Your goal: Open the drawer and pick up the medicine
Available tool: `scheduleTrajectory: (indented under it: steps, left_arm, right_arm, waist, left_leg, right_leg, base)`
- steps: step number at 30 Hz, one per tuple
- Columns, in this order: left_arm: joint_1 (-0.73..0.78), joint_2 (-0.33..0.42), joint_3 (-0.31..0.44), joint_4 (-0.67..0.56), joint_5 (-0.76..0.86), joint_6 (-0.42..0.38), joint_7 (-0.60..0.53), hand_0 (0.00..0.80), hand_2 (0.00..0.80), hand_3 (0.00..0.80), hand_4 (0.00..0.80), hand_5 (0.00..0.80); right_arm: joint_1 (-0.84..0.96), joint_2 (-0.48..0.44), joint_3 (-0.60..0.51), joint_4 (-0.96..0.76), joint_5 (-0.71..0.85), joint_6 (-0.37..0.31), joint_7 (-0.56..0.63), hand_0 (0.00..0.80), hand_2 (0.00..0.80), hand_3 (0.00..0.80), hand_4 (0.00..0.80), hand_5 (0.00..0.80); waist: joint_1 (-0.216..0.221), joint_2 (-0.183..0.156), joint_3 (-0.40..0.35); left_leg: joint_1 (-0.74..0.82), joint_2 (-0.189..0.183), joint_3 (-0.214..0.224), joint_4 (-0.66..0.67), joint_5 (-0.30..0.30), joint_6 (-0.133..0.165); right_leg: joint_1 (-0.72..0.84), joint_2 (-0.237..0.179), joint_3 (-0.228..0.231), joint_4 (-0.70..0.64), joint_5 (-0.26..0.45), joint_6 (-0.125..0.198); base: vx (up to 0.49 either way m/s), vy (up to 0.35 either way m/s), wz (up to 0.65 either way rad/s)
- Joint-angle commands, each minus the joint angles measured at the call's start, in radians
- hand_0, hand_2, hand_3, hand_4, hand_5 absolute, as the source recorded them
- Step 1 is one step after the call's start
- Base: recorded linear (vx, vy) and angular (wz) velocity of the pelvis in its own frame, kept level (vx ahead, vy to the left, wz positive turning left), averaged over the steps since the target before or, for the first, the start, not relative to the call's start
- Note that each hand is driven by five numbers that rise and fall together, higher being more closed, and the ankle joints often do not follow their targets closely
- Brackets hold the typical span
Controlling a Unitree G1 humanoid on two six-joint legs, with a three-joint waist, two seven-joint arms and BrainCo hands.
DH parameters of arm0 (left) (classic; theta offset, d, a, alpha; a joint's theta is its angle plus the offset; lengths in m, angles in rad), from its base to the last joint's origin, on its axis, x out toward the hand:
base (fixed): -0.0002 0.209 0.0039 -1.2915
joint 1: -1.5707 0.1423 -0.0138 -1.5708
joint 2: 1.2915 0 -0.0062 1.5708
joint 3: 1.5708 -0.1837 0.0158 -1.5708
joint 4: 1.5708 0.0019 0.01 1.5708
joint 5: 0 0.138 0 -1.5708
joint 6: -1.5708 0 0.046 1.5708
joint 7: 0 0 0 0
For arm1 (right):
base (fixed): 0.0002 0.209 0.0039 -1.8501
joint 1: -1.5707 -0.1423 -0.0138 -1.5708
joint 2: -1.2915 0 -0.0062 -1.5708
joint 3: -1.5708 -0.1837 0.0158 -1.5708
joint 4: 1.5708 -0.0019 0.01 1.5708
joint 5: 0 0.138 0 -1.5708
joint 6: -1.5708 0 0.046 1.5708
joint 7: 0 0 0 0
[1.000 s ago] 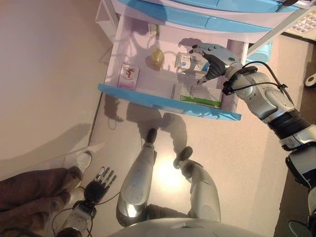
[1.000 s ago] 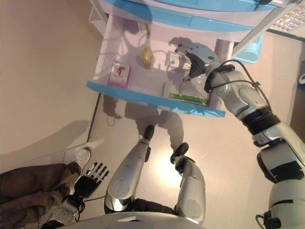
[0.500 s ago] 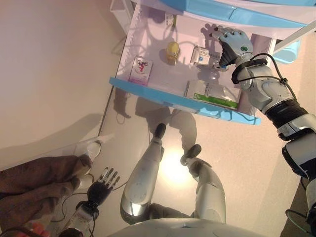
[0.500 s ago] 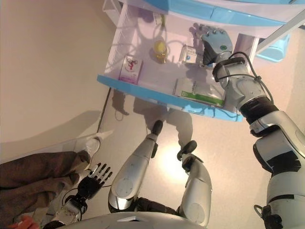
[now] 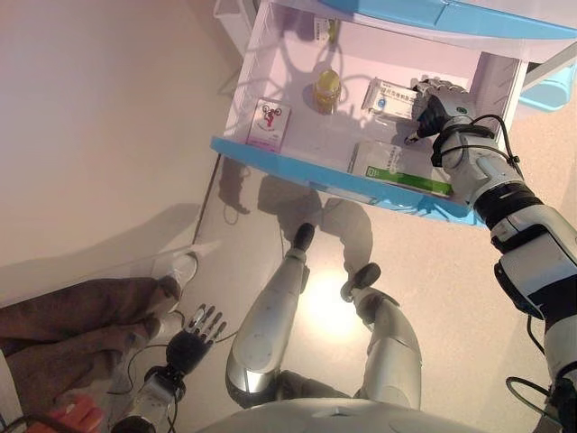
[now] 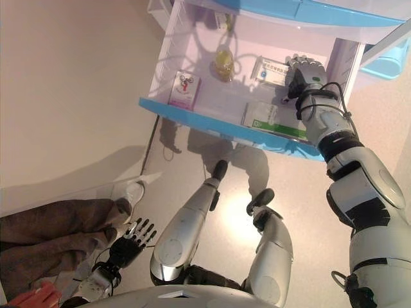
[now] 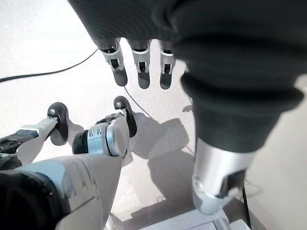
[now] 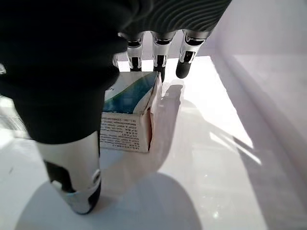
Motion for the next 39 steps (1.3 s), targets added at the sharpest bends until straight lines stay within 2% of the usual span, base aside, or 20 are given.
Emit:
scheduleTrajectory:
  steps: [1, 12, 20, 21, 22, 39]
  left_arm:
    - [0.116, 0.005, -0.072, 0.009, 0.024, -0.011, -0.019, 0.000, 0.000, 0.000, 0.000, 0.000]
    - [0.116, 0.001, -0.081, 0.049, 0.030, -0.017, -0.037, 0.000, 0.000, 0.000, 0.000, 0.000]
    - [0.113, 0.002, -0.076, 0.071, 0.043, -0.020, -0.049, 0.000, 0.000, 0.000, 0.000, 0.000]
    - [0.112, 0.002, -0.075, 0.074, 0.041, -0.021, -0.051, 0.000, 0.000, 0.000, 0.000, 0.000]
    - [0.111, 0.003, -0.076, 0.077, 0.040, -0.022, -0.053, 0.000, 0.000, 0.000, 0.000, 0.000]
    - [0.104, 0.002, -0.067, 0.103, 0.063, -0.032, -0.074, 0.000, 0.000, 0.000, 0.000, 0.000]
  right_arm:
    - [-0.005, -0.007, 0.004, 0.099, 0.027, -0.007, -0.011, 0.000, 0.000, 0.000, 0.000, 0.000]
    - [-0.024, -0.004, -0.003, 0.179, 0.019, -0.068, -0.019, 0.000, 0.000, 0.000, 0.000, 0.000]
    - [-0.039, -0.005, 0.017, 0.187, 0.009, -0.089, 0.032, 0.000, 0.000, 0.000, 0.000, 0.000]
    - [-0.040, -0.002, 0.019, 0.187, 0.006, -0.089, 0.044, 0.772, 0.772, 0.772, 0.772, 0.772]
    - [-0.039, 0.000, 0.020, 0.187, -0.002, -0.095, 0.050, 0.800, 0.800, 0.800, 0.800, 0.800]
    - [-0.007, 0.006, 0.053, 0.126, -0.056, -0.157, 0.083, 0.800, 0.800, 0.800, 0.800, 0.800]
  waist:
    - [0.025, 0.069, -0.053]
    - [0.035, 0.083, -0.053]
    - [0.037, 0.086, -0.053]
    - [0.037, 0.085, -0.053]
    - [0.037, 0.084, -0.053]
    - [0.020, 0.067, -0.053]
  left_leg:
    - [0.006, -0.019, 0.067, -0.008, -0.107, 0.045]
    - [-0.009, -0.023, 0.064, 0.002, -0.106, 0.047]
    - [-0.013, -0.021, 0.076, 0.008, -0.106, 0.050]
    - [-0.014, -0.021, 0.077, 0.010, -0.107, 0.049]
    - [-0.015, -0.021, 0.077, 0.011, -0.107, 0.049]
    - [0.006, -0.014, 0.081, 0.004, -0.112, 0.053]
  right_leg:
    - [-0.030, 0.008, 0.010, 0.107, -0.049, 0.023]
    - [-0.046, -0.002, 0.006, 0.120, -0.050, 0.019]
    - [-0.055, -0.017, -0.001, 0.135, -0.042, 0.020]
    - [-0.057, -0.019, -0.001, 0.138, -0.041, 0.020]
    - [-0.059, -0.020, -0.001, 0.141, -0.039, 0.021]
    - [-0.050, -0.015, 0.012, 0.142, -0.029, 0.030]
  base:
    - [0.000, 0.000, 0.00]
    - [0.003, 0.003, 0.02]
    - [0.000, 0.000, 0.00]
    - [0.000, 0.000, 0.00]
    - [0.000, 0.000, 0.00]
    - [0.001, -0.005, 0.01]
